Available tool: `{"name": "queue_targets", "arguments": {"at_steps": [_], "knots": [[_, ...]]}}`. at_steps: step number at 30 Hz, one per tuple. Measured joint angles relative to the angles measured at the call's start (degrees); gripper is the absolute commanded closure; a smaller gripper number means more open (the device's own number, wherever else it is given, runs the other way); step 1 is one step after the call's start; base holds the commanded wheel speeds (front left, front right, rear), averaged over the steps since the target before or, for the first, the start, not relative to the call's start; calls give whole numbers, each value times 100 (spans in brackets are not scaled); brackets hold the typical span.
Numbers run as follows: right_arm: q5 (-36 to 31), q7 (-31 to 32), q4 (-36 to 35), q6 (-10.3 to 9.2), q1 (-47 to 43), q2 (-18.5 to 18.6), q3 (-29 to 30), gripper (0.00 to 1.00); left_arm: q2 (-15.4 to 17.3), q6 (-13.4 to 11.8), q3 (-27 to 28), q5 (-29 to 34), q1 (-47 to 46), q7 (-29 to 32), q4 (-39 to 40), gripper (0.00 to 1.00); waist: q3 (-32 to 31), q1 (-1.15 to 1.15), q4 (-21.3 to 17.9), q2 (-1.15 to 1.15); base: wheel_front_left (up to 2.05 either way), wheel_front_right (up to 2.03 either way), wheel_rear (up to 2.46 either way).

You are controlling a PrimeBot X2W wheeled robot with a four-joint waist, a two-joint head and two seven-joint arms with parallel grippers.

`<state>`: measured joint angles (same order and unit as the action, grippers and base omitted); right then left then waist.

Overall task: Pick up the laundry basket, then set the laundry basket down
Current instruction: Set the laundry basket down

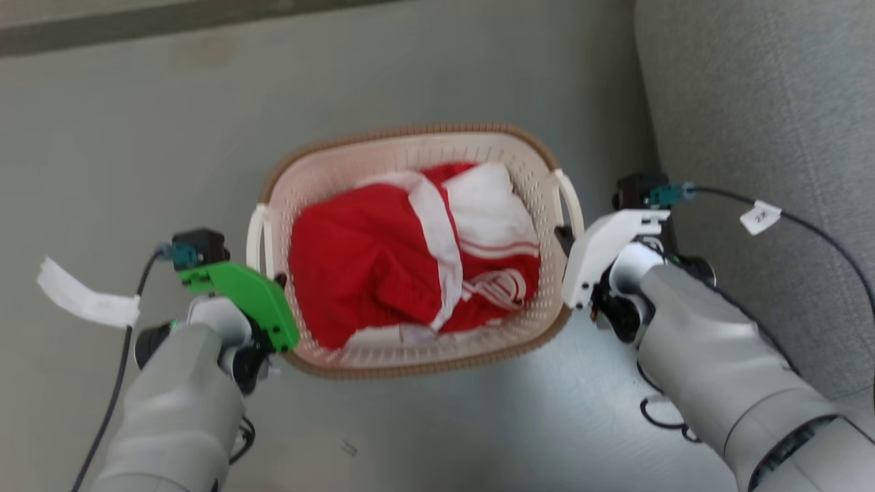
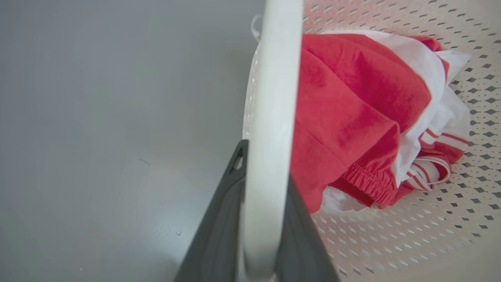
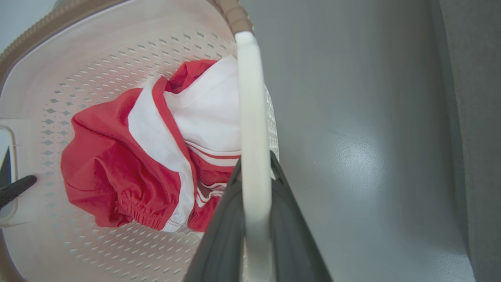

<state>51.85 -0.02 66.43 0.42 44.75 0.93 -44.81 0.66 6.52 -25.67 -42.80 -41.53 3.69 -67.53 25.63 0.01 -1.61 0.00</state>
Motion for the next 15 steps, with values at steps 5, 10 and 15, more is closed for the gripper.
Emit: {"name": "queue_targets", "arguments": {"at_steps": [5,10,15], "knots": [[-5,-129,-27,-51,402,43,57,100,31,0,-1,63,-401,-109,107,100,448,0,16,0,0,0,0],[-58,-266,-75,-60,753,52,85,100,99,-4,-1,100,-745,-183,153,100,823,0,28,0,0,0,0],[-112,-367,-91,-103,998,58,91,100,134,-13,0,122,-1003,-240,176,100,1121,0,38,0,0,0,0]]}}
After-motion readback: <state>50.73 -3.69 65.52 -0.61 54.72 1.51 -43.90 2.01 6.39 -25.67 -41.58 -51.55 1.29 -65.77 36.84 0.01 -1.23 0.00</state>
